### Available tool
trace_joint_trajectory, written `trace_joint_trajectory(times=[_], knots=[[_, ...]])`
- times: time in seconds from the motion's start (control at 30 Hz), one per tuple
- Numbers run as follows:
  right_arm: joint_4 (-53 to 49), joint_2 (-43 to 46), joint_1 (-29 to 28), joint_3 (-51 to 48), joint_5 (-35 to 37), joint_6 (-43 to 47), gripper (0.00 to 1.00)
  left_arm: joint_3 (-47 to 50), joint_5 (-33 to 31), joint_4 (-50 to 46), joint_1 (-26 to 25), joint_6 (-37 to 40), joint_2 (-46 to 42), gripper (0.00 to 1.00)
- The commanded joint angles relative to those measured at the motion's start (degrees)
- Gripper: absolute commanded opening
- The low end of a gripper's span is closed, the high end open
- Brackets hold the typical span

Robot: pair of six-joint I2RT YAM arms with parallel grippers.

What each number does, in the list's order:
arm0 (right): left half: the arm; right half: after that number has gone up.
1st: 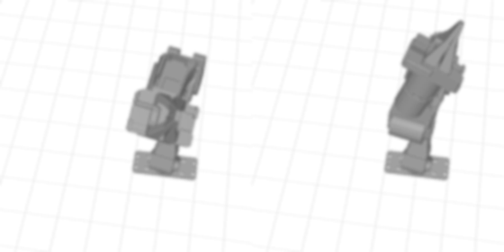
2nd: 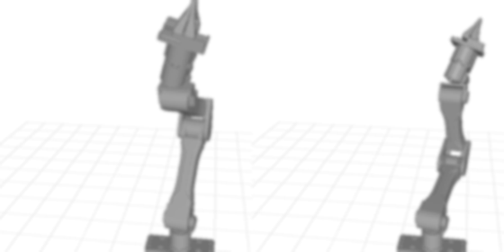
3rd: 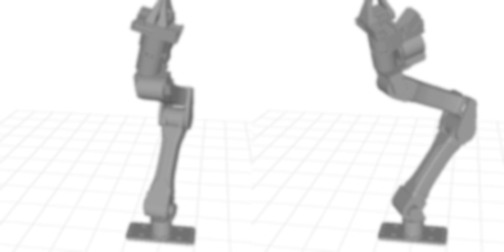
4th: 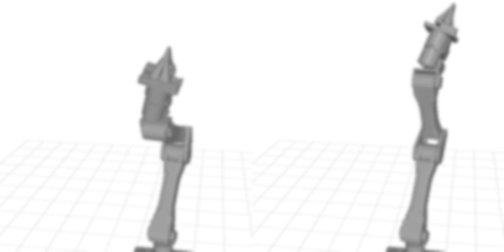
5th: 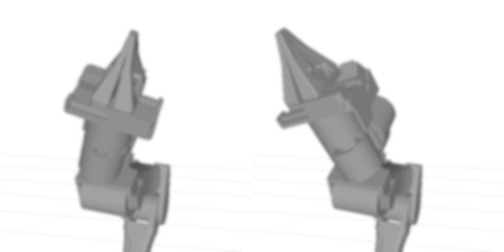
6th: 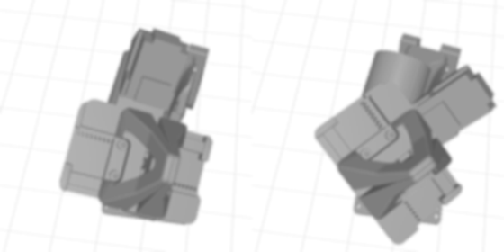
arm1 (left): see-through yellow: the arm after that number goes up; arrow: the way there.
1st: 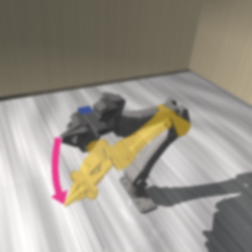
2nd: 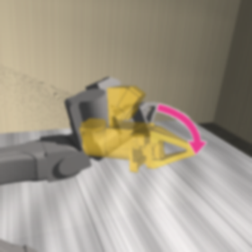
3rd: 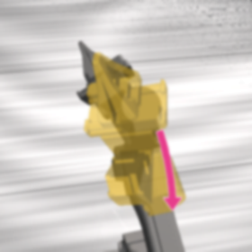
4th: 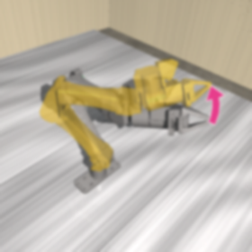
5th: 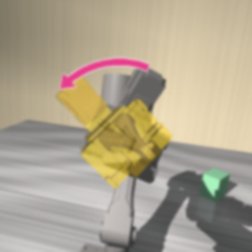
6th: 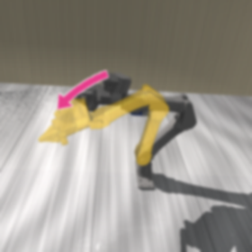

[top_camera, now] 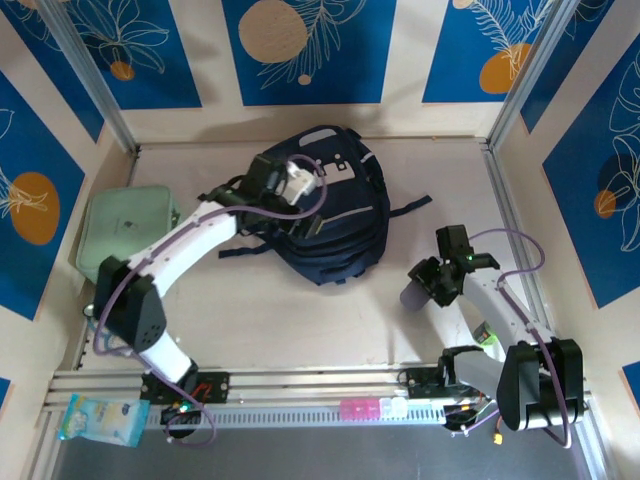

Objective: Pack the student bag
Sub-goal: Pick up the glasses case from the middle-right of the table, then open the student bag at the center of the table.

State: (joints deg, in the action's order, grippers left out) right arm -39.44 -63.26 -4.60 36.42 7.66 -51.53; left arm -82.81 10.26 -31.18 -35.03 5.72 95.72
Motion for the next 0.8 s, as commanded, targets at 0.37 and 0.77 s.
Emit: trace_joint_trajectory(times=[0.37, 0.77], knots=[[4.28, 2.09, 3.9, 0.14, -8.27, 1.86, 0.56, -18.68, -11.24, -13.34, -8.12, 22.91, 21.13, 0.73], [4.99, 2.79, 4.25, -0.37, -9.32, 1.0, 0.56, -22.02, -19.67, -13.03, -8.59, 25.4, 21.63, 0.33]])
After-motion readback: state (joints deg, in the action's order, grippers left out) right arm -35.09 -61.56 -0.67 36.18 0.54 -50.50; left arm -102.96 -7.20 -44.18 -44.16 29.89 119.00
